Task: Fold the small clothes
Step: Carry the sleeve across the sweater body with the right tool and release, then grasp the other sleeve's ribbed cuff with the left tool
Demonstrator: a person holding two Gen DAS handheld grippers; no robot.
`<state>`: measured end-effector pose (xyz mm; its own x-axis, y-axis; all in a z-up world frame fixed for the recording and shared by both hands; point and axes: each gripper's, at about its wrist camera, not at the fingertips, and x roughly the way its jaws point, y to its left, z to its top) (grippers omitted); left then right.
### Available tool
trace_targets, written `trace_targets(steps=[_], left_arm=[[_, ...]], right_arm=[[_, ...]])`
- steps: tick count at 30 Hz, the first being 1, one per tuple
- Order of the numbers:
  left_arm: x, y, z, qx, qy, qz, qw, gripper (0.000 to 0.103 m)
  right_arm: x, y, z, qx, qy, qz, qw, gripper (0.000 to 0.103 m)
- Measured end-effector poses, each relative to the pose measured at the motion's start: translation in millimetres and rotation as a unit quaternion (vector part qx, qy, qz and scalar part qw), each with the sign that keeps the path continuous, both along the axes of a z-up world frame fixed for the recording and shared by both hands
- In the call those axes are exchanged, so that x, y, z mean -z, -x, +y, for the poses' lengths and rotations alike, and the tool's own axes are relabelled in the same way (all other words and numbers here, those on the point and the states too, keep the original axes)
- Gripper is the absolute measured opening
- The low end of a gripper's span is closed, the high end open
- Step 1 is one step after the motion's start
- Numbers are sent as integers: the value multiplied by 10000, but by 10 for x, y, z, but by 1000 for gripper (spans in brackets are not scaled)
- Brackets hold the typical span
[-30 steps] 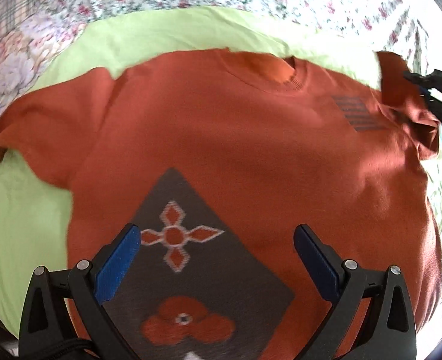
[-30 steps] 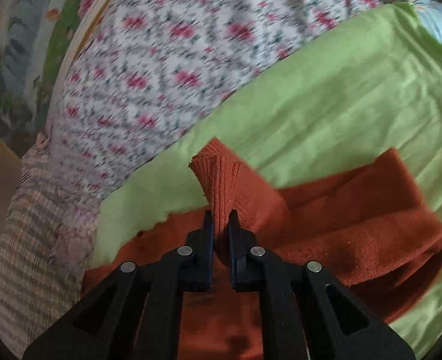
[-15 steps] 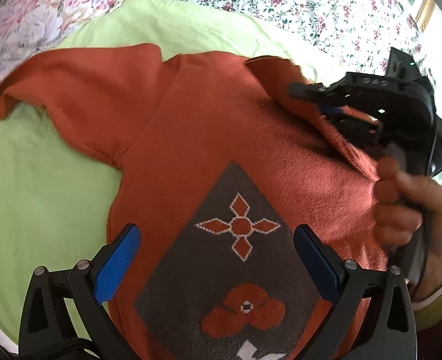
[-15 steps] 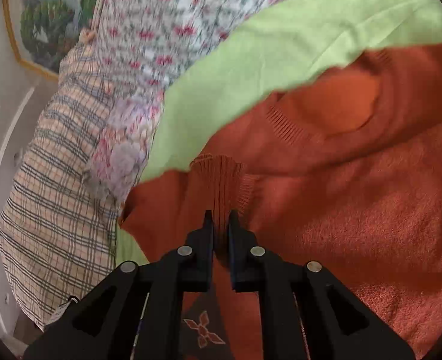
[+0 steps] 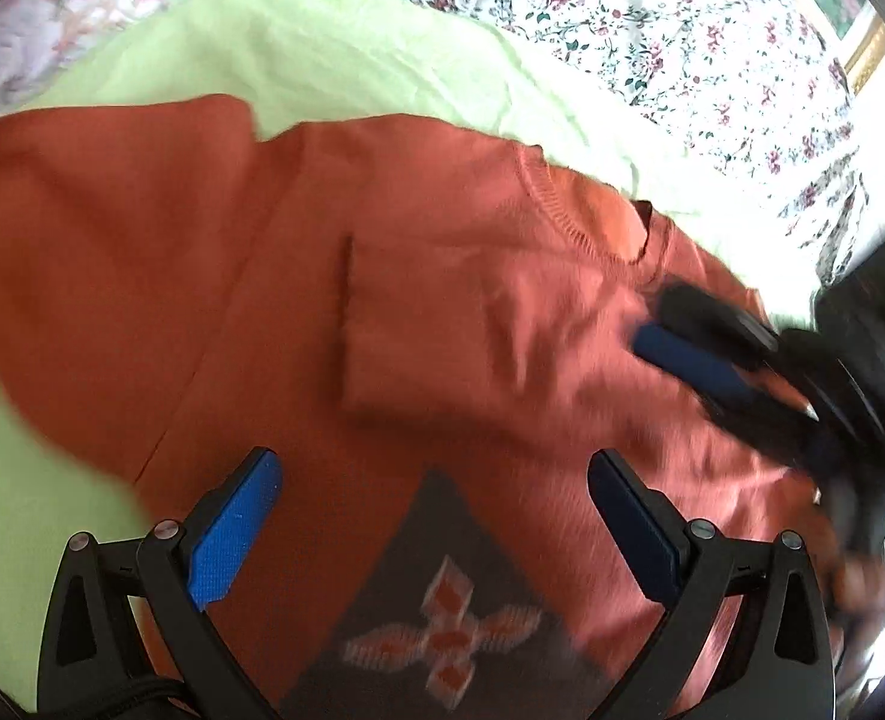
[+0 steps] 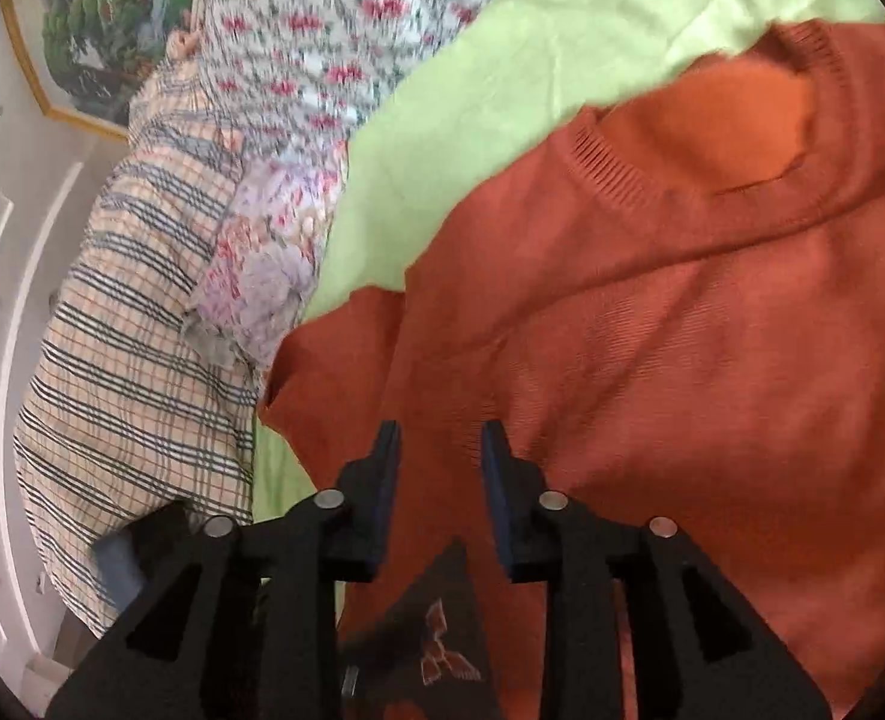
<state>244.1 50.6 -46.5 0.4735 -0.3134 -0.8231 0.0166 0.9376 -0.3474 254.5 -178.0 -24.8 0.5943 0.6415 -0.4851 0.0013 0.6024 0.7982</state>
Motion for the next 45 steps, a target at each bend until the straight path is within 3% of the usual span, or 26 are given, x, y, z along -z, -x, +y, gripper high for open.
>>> trace_targets(steps=[4,5,7,9,10,15,19,21,24,26,29,32,33,34,35,37,40,45], left_arm=[[75,-358,-97,-11,34,36,10000,100],[72,-414,-137,15,-26,-30,10000,95],[61,-457,-204,151,-170,-195,9995,67],[62,-479,-286,317,-321,-270,9986,11],[61,-473,-310,421,-275,-265,9984,8],[-219,-267,-110,153,-424,-948,9945,6],[-57,-348,54,95,-433,-696,9966,6],[-57,-340,35,99,-544,-775,9955,6],[-80,-346,79,-139,-534,-868,9947,6],[-54,-379,98,-175,-481,-818,9953,6],[-19,-384,2,-78,-739,-804,9940,6],[24,-373,69,-154,-599,-695,9957,6],[35,-388,81,-173,-540,-661,9962,6],[24,-380,83,-168,-541,-655,9962,6],[-22,-362,53,-120,-606,-724,9955,6],[-118,-335,-55,61,-591,-893,9942,6],[-161,-348,-233,200,-761,-1057,9913,6],[35,-407,-144,118,-629,-745,9952,7]], right_arm=[[-151,420,-337,417,-72,-180,9989,31],[-188,544,-412,522,-52,-223,9984,33],[-238,810,-565,783,24,-280,9965,37],[-247,1034,-708,1029,85,-277,9943,40],[-242,1141,-786,1180,137,-239,9926,40],[-273,1526,-1186,1821,386,-158,9824,40],[-368,1701,-1597,2327,912,-71,9682,40],[-392,1649,-1791,2489,1176,49,9614,40],[-384,1455,-2019,2479,1625,328,9545,51],[-332,1273,-2147,2395,1853,543,9515,51],[-207,994,-2224,2131,2012,814,9526,51],[-54,792,-2189,1849,2103,964,9551,51],[12,747,-2179,1776,2150,1023,9549,47],[58,726,-2167,1767,2229,1008,9534,34],[56,720,-2158,1755,2308,956,9523,11],[-14,767,-2221,1819,2089,797,9575,11],[-216,894,-2304,2105,2215,477,9510,10],[-19,769,-2333,2043,2596,809,9404,9]])
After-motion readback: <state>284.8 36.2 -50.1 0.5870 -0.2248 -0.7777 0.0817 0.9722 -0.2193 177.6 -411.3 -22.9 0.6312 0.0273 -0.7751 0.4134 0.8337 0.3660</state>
